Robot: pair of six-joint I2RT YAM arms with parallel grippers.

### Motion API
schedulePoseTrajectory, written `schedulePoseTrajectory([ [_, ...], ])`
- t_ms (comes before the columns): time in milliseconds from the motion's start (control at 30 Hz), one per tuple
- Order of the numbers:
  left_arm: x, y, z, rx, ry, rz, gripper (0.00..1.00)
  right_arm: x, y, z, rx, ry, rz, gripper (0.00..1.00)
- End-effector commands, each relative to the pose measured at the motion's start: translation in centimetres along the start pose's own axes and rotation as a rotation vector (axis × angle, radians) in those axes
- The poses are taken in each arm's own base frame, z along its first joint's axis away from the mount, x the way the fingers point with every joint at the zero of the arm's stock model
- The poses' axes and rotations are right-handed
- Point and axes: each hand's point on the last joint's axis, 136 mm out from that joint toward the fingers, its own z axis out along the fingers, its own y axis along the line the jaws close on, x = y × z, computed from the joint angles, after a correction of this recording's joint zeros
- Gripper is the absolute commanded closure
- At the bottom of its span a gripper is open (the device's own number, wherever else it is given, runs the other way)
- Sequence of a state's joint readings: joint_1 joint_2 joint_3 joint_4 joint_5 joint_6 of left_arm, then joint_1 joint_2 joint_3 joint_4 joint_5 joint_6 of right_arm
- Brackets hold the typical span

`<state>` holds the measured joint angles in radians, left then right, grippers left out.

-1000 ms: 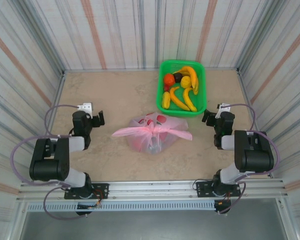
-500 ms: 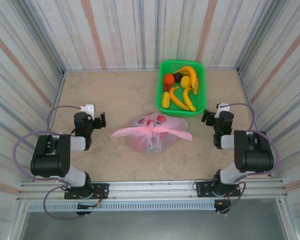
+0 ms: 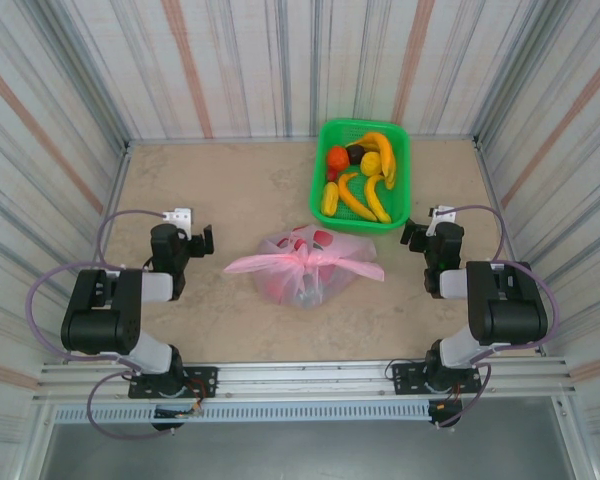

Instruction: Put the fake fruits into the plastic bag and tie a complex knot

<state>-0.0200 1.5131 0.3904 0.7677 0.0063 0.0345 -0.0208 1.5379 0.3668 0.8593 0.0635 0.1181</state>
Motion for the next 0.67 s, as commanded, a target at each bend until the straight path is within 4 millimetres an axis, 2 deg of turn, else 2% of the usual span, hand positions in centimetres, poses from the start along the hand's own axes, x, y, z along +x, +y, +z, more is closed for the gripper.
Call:
schedulePoseTrajectory([
  [0, -1.57, 0.25, 0.1, -0.016, -0.045, 0.027, 0.01, -0.42, -0.15, 0.39, 0.007, 0.0, -0.023, 0.01],
  [633, -1.6, 0.26, 0.09, -0.016, -0.046, 0.027, 0.01, -0.49, -0.06, 0.38, 0.007, -0.002, -0.027, 0.01],
])
